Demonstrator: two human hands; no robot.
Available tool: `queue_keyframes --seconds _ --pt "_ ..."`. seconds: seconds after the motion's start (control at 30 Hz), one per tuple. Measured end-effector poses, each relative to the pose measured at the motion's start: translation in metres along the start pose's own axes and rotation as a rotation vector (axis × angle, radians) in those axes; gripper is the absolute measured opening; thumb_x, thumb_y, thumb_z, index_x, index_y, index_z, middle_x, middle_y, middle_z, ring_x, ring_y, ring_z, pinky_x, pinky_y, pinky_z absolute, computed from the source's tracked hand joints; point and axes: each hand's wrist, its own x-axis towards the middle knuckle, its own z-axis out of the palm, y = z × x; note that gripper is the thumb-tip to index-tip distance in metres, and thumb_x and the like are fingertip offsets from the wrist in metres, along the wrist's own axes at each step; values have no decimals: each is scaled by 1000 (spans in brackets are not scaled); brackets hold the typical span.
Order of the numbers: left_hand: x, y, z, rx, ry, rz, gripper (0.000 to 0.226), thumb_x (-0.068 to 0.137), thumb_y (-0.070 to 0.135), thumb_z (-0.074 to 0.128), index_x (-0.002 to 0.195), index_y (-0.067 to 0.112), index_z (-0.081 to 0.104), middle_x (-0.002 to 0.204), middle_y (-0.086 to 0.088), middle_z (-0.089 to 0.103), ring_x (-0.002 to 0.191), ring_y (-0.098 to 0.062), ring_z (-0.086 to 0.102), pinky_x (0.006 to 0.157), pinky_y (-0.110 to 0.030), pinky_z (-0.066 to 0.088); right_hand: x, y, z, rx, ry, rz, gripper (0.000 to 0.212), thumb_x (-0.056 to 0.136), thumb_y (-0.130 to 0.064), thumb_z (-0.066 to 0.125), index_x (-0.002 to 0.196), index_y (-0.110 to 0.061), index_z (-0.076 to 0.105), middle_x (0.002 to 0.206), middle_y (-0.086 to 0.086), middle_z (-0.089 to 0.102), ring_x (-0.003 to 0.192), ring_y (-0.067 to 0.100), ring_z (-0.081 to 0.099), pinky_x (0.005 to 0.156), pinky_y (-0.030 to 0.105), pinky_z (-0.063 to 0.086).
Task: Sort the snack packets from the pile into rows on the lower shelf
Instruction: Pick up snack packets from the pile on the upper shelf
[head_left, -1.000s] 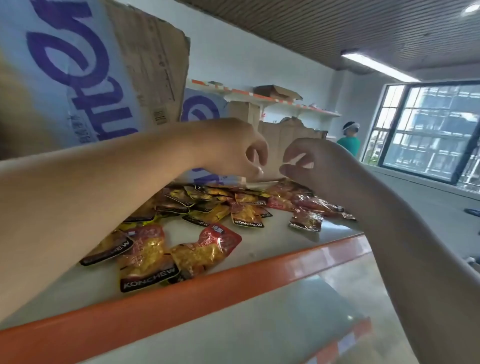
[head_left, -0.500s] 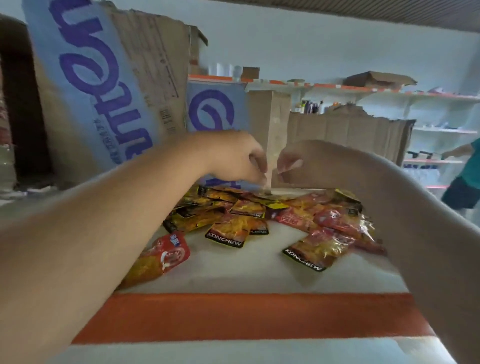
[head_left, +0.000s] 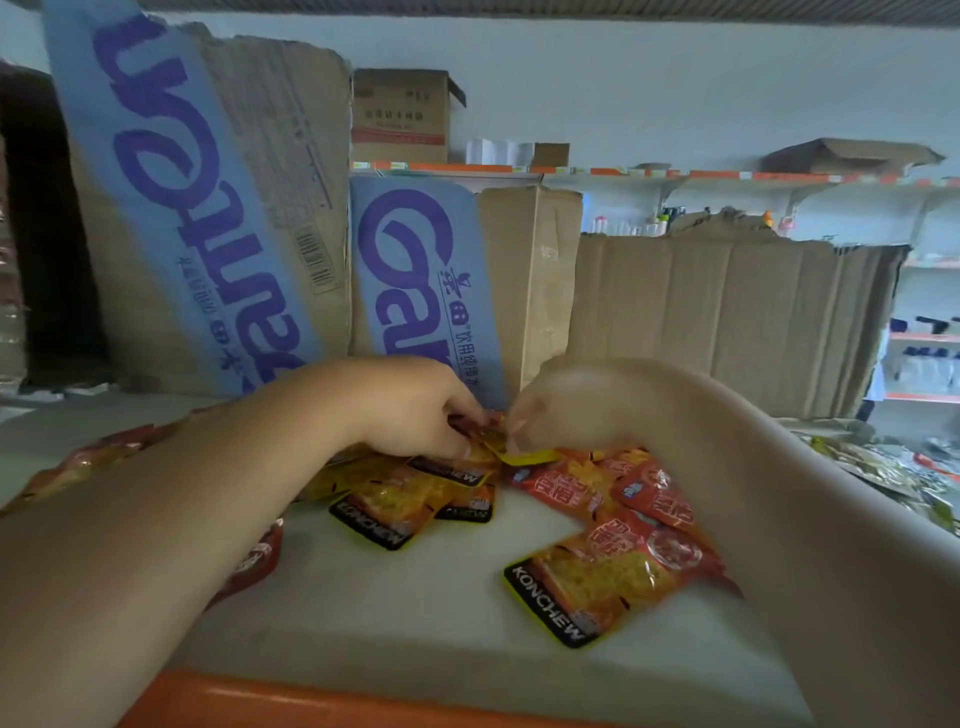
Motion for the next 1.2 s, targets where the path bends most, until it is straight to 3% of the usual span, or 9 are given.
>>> queue_keyframes --seconds 0.17,0.23,0.37,0.53,0.67,0.73,0.83,0.97,1.2 --pt "-11 2 -8 -71 -26 46 25 92 39 71 115 50 72 97 19 68 80 6 61 58 -9 39 -16 7 -9 259 -75 -35 17 101 -29 60 95 -27 75 89 -13 74 76 0 65 75 26 55" --pt "-15 1 -10 -123 -49 76 16 94 35 71 105 44 77 90 29 69 79 14 60 60 -5 39 -18 7 -9 282 -85 -34 19 101 -27 59 89 -27 74 89 -9 77 79 0 66 76 29 57" --pt "-19 1 -11 -136 -54 94 7 93 45 72 93 39 76 94 27 70 89 8 63 83 -23 53 -14 5 -5 157 -7 -10 12 97 -36 64 96 -26 69 97 2 73 95 23 70 87 41 60" --pt "-21 6 -9 -85 -29 89 28 85 61 73 85 34 69 98 12 71 94 -8 65 89 -44 56 -12 -1 -3 -52 -13 142 47 86 -61 71 105 -19 63 118 1 58 102 23 59 83 35 51" --pt "-23 12 -9 -61 -52 84 39 77 73 73 74 35 64 108 9 74 101 -15 68 90 -49 56 -17 -6 -5 -54 -80 209 54 80 -56 79 116 -19 62 86 -6 54 76 15 55 66 29 45" --pt "-23 14 -6 -46 -40 76 46 73 75 75 74 31 63 104 7 74 96 -17 69 84 -45 58 -18 -5 -6 -85 -79 229 48 83 -47 80 119 -22 60 87 -8 51 85 17 56 74 30 48" --pt "-25 18 -4 -34 12 59 49 69 78 76 90 35 68 96 15 69 88 -5 64 73 -30 53 -16 -2 -6 -115 -74 310 47 87 -37 77 128 -19 62 112 -2 62 105 21 62 89 34 54" --pt "-25 28 1 43 32 8 71 66 91 64 124 50 59 110 19 63 101 -8 61 89 -34 55 -12 5 -1 -42 35 311 45 87 -42 77 124 -19 63 115 0 65 106 23 64 90 35 55" --pt "-24 41 6 6 -9 22 33 76 65 71 104 48 66 97 22 62 86 1 58 66 -25 46 -9 5 3 36 145 237 39 87 -49 74 114 -21 67 113 -1 66 101 21 65 86 34 55"
